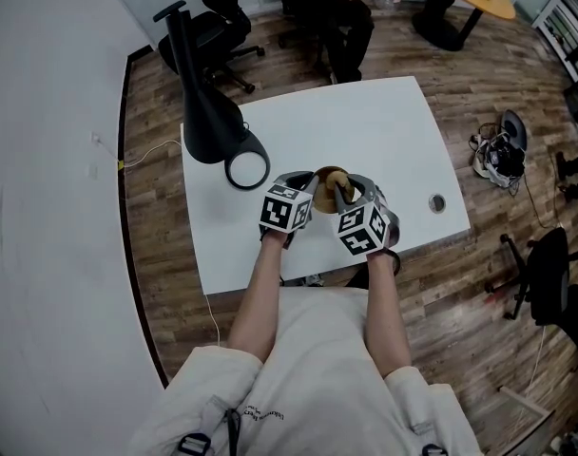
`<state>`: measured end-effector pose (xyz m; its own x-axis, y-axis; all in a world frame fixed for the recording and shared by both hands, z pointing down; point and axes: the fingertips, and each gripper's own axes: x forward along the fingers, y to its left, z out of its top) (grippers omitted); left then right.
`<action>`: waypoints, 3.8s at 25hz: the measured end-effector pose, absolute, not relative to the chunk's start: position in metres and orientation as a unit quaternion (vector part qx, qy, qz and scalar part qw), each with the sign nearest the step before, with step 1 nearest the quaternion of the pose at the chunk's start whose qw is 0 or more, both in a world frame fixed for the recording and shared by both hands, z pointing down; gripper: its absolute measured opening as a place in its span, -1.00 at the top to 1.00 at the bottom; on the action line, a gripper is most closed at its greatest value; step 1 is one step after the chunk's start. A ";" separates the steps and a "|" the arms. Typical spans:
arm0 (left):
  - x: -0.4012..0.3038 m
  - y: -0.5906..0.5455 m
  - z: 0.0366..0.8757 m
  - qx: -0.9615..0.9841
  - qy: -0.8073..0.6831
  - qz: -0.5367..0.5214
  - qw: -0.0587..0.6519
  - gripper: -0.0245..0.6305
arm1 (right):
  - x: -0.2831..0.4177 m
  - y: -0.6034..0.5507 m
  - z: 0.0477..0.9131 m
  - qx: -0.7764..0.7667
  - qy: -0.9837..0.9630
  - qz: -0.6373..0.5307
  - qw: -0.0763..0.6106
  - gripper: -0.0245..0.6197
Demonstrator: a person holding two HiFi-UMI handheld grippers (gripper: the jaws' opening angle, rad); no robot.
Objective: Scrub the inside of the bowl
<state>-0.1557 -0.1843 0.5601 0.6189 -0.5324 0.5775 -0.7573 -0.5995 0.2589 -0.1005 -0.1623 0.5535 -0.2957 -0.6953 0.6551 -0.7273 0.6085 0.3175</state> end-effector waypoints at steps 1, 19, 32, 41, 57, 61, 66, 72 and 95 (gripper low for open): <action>-0.158 -0.186 0.560 0.863 -0.378 0.226 0.247 0.86 | -0.096 -0.163 0.555 0.444 -0.802 0.024 0.400 0.59; -0.148 -0.180 0.560 0.867 -0.368 0.222 0.251 0.84 | -0.120 -0.155 0.557 0.397 -0.841 0.085 0.358 0.59; -0.179 -0.199 0.566 0.818 -0.432 0.379 -0.001 0.87 | -0.060 -0.181 0.504 0.504 -0.829 0.143 0.196 0.58; -0.119 -0.156 0.543 0.821 -0.315 0.392 -0.269 0.87 | -0.087 -0.184 0.495 0.462 -0.854 0.200 0.128 0.58; -0.128 -0.166 0.509 0.835 -0.322 0.349 -0.279 0.87 | -0.073 -0.185 0.519 0.458 -0.844 0.235 0.149 0.59; -0.131 -0.170 0.508 0.854 -0.336 0.325 -0.230 0.87 | -0.062 -0.182 0.523 0.457 -0.843 0.253 0.128 0.59; -0.138 -0.180 0.507 0.883 -0.348 0.285 -0.136 0.87 | -0.057 -0.184 0.525 0.458 -0.841 0.257 0.127 0.59; -0.148 -0.191 0.510 0.888 -0.377 0.257 -0.061 0.87 | -0.052 -0.185 0.531 0.455 -0.839 0.264 0.138 0.59; -0.166 -0.223 0.557 0.813 -0.479 0.040 0.329 0.87 | -0.040 -0.161 0.558 0.434 -0.834 0.260 0.221 0.59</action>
